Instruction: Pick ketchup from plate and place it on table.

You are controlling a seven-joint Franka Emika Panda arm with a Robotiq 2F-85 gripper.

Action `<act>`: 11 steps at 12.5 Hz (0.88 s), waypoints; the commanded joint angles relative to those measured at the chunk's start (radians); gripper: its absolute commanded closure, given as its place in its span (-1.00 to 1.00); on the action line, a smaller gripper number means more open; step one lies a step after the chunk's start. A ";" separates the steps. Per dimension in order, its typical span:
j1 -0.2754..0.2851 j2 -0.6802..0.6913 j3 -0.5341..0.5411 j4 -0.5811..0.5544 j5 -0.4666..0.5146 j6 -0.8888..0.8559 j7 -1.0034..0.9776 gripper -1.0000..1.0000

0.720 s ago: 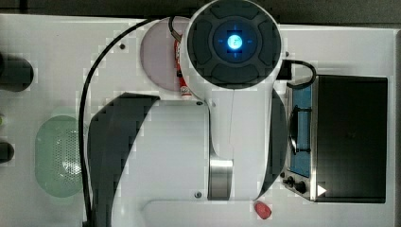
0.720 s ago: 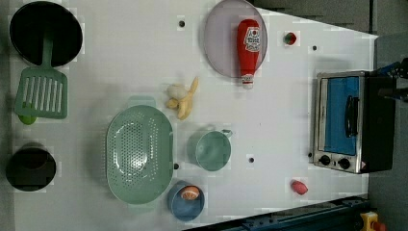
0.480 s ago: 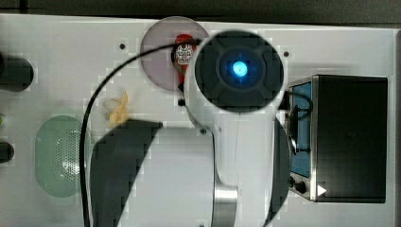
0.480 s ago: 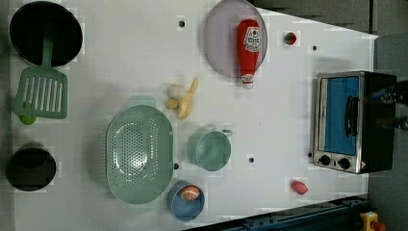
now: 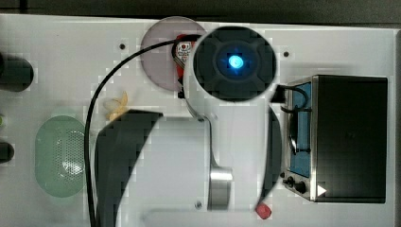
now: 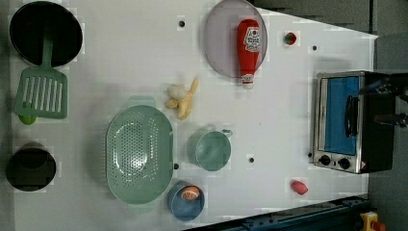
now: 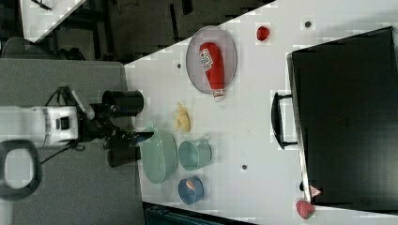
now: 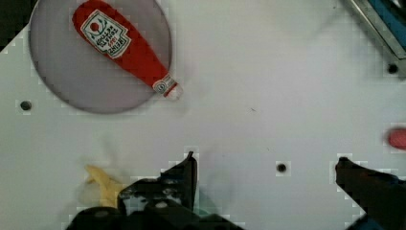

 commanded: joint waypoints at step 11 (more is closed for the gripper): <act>0.035 0.429 0.026 0.025 -0.033 0.389 -0.547 -1.00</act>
